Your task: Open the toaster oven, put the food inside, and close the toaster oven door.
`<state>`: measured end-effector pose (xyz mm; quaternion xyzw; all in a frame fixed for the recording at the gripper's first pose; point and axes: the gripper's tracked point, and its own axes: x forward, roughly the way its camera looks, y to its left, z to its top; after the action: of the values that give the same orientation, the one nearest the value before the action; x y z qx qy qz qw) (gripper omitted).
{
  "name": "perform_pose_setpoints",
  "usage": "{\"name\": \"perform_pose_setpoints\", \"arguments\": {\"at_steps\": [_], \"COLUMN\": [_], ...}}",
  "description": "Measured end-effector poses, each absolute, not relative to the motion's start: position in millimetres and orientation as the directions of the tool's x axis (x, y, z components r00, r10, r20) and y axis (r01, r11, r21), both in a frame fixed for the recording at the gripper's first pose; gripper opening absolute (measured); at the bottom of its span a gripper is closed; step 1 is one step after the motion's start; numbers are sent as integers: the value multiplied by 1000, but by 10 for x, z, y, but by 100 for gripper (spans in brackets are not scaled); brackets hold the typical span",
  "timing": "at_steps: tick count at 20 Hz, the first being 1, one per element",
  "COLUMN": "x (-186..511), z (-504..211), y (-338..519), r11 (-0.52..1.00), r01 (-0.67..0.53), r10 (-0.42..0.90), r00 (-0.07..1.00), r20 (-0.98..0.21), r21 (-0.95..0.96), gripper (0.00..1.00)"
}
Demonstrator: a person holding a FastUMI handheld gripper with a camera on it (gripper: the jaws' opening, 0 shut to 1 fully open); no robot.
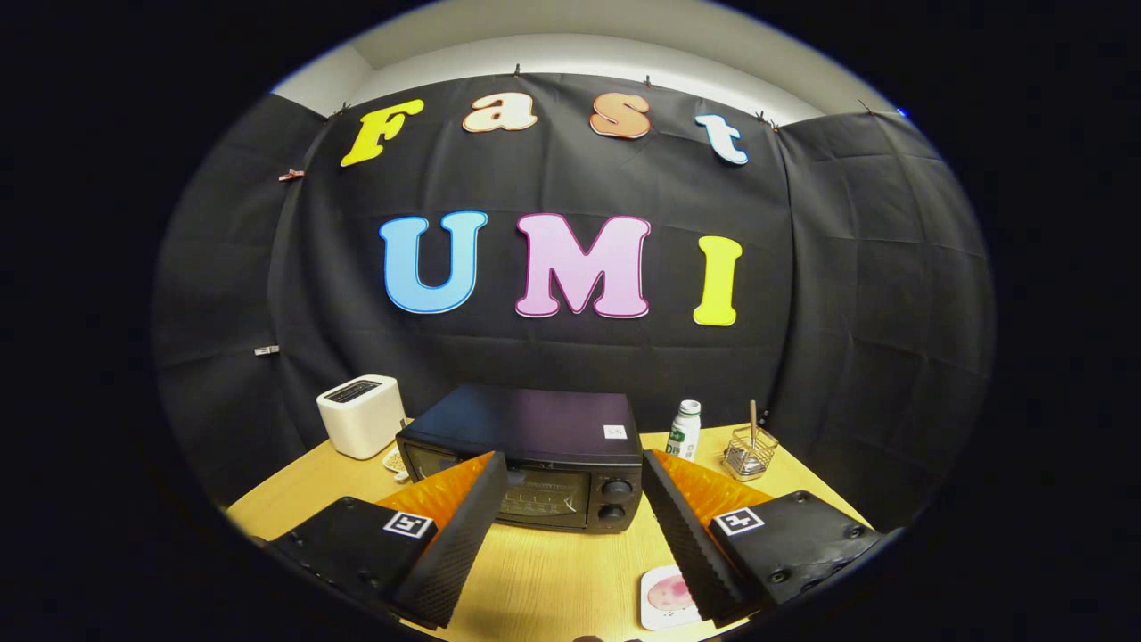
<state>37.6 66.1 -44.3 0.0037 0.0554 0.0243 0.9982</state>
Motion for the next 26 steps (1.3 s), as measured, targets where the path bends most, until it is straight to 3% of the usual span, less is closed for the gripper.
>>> {"name": "perform_pose_setpoints", "arguments": {"at_steps": [11, 22, 25, 26], "x": [1034, 1749, 1761, 1741], "z": [-765, -1410, -1668, -1606], "y": [1459, 1628, 1625, 1632], "r11": [996, 1000, 1000, 1000], "r01": [-91, 6, 16, 23], "r10": [88, -9, -18, -22], "r00": [985, 971, 950, 959], "r20": [-150, -239, -312, -282], "r21": [-15, -12, -12, -1], "gripper": [98, 98, 99, 98]}}
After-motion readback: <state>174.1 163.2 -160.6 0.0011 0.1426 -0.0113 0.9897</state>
